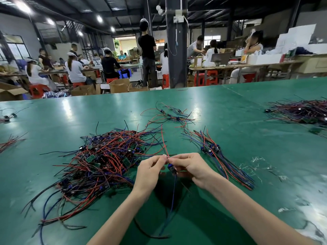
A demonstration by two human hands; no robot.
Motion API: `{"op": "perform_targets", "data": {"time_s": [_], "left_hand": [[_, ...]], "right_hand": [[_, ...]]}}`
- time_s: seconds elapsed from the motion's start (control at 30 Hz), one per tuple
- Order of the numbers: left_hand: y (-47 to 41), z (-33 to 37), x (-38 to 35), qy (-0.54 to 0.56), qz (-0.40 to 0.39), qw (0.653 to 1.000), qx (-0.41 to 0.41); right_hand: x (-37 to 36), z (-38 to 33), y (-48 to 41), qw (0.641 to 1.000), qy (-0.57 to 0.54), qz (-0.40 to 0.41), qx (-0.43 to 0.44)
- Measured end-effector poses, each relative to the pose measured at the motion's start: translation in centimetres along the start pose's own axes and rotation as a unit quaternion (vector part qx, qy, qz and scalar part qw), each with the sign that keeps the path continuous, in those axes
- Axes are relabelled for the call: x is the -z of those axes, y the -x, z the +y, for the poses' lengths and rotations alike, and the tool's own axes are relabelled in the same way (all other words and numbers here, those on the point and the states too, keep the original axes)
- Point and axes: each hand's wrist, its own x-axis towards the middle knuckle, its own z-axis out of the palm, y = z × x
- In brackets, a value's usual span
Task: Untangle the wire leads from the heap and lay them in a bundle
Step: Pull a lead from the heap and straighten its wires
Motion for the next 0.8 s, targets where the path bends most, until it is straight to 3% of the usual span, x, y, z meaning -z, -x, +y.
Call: {"op": "perform_targets", "data": {"time_s": [0.2,0.3,0.8], "left_hand": [[-1.1,0.3,0.1,0.184,-0.051,0.974,0.120],[-2.3,0.5,0.4,0.209,-0.066,0.960,0.175],[-1.8,-0.1,-0.9,0.271,-0.032,0.952,0.137]], "right_hand": [[-0.1,-0.2,0.3,1.000,0.013,-0.009,0.004],[-0.4,-0.1,0.2,1.000,0.003,-0.008,-0.005],[-0.2,-0.4,0.4,1.000,0.023,-0.017,-0.012]]}}
